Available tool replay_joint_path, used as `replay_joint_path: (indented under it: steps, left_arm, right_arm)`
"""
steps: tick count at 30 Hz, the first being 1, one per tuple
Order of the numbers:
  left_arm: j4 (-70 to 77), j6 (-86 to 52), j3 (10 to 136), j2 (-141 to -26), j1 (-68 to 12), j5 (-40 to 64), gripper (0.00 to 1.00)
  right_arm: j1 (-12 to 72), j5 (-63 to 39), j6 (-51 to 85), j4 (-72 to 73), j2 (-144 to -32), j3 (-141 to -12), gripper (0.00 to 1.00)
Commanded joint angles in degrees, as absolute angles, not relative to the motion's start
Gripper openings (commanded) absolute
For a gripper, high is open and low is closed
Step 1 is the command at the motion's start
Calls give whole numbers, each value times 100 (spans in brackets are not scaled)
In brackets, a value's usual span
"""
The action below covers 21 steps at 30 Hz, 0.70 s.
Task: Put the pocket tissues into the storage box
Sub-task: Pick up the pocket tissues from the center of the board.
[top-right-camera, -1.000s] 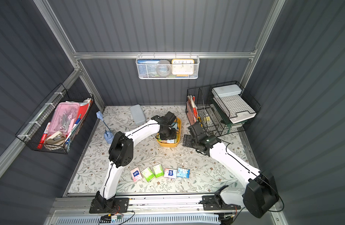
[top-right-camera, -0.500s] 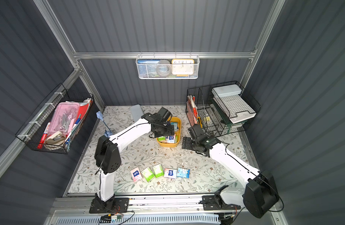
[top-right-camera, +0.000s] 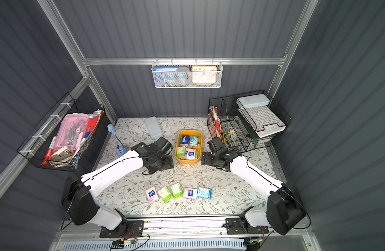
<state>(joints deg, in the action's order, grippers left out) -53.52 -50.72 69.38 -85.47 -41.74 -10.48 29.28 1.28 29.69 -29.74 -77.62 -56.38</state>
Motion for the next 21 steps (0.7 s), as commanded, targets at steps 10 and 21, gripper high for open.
replay_joint_path:
  steps: [10, 21]
  left_arm:
    - [-5891, -6091, 5262, -7435, -4184, -228, 86]
    - [-5399, -6904, 4721, -7572, -4047, -158, 84]
  right_arm:
    - [2900, 158, 2859, -3073, -7705, -5755, 84]
    - [2900, 183, 2848, -3261, -7542, -5739, 84]
